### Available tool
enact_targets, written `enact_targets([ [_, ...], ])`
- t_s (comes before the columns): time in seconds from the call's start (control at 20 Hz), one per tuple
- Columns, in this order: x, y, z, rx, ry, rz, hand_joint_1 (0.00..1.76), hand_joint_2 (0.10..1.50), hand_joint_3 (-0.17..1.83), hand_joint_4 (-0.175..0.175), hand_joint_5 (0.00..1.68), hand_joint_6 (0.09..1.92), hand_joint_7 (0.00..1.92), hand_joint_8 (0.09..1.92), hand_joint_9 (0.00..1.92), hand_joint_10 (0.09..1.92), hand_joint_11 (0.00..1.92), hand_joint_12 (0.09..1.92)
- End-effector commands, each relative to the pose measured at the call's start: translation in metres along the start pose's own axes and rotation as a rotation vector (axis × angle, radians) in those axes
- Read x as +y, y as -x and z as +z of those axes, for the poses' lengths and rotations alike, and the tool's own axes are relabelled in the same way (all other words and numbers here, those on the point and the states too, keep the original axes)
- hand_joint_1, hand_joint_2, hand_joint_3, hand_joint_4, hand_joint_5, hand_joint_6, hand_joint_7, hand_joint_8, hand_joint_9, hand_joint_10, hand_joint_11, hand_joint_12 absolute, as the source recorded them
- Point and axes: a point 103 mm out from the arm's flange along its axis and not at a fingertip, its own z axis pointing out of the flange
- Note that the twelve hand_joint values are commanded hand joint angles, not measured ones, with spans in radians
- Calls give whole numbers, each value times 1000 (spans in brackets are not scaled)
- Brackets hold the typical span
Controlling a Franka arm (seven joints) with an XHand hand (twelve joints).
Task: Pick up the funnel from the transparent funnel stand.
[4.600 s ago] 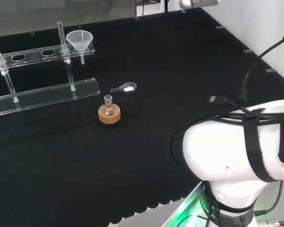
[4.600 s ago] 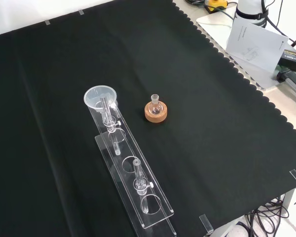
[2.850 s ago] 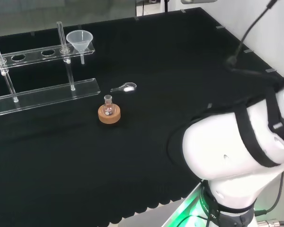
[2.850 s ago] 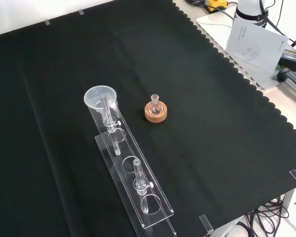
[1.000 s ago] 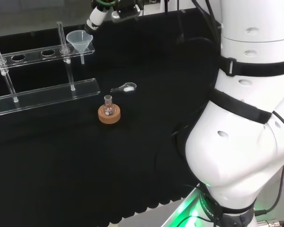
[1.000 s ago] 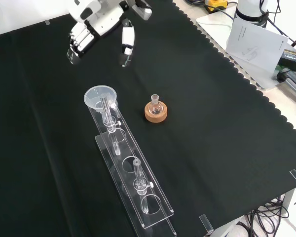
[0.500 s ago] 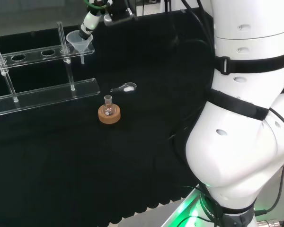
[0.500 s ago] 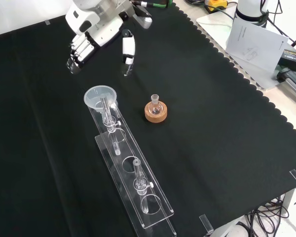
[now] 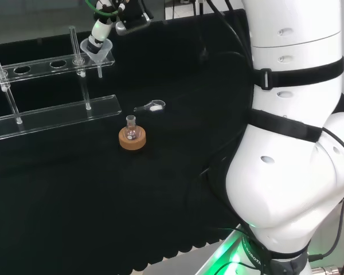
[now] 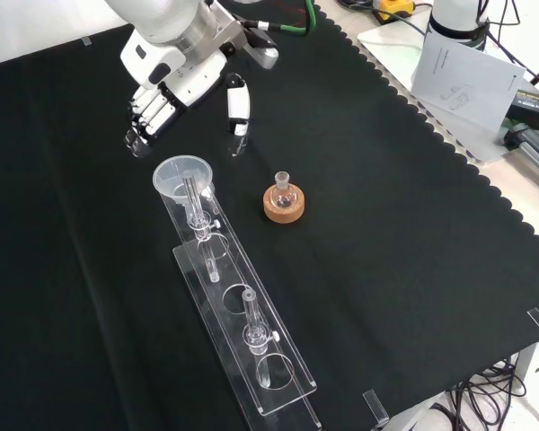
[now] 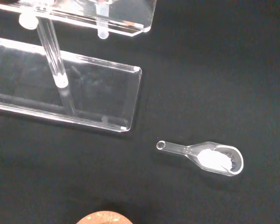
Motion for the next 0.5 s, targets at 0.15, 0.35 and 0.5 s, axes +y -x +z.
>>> enact_targets([
  [0.15, 11, -13, 3, -1, -20, 18, 600, 711, 291, -27, 33, 87, 0, 185, 0, 865, 156, 1563],
  [0.35, 18, -14, 8, 10, -25, -8, 603, 708, 293, -28, 36, 87, 0, 200, 0, 875, 162, 1564],
  [0.5, 23, -12, 11, 14, -29, -15, 602, 708, 295, -28, 36, 87, 0, 204, 1, 878, 169, 1565],
])
